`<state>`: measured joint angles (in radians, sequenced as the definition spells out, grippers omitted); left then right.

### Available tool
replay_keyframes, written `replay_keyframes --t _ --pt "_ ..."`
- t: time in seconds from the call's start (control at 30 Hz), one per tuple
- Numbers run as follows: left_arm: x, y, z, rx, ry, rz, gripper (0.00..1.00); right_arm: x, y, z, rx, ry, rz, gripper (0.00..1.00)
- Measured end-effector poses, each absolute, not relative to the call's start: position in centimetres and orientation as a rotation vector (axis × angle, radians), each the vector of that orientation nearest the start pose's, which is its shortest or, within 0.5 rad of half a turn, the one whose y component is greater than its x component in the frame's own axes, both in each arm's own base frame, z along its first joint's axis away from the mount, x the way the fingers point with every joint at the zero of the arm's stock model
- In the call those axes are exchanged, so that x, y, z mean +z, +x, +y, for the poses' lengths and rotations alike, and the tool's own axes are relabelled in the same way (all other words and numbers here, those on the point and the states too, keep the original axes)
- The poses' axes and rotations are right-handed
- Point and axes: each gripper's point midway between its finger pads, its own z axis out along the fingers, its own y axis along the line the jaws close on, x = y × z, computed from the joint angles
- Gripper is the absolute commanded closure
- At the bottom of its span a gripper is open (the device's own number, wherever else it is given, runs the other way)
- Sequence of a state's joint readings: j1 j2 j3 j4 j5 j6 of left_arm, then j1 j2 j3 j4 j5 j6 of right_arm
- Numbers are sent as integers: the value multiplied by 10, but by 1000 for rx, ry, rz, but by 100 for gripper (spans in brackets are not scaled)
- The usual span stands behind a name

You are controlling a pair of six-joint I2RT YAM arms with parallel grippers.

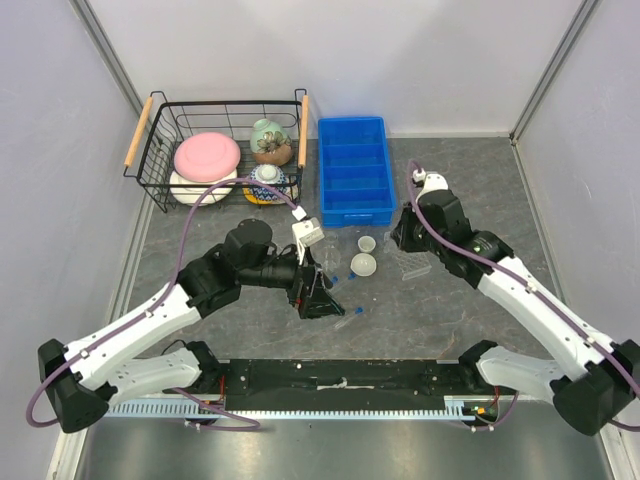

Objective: Organize the chemistry lab equipment

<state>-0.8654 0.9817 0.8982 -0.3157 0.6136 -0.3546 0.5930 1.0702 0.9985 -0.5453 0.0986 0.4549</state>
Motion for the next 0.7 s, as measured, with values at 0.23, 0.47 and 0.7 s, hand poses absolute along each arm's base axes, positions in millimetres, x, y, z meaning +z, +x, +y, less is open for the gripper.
replay_keyframes --t 0.23,0.47,0.7 --pt "244 112 -294 -1301 925 1964 0 189 316 134 243 111 2220 100" --pt "242 117 -285 -1237 877 1979 0 159 339 139 194 118 2255 100" --pt "240 126 -278 -1165 825 1993 0 142 352 146 186 95 2270 100"
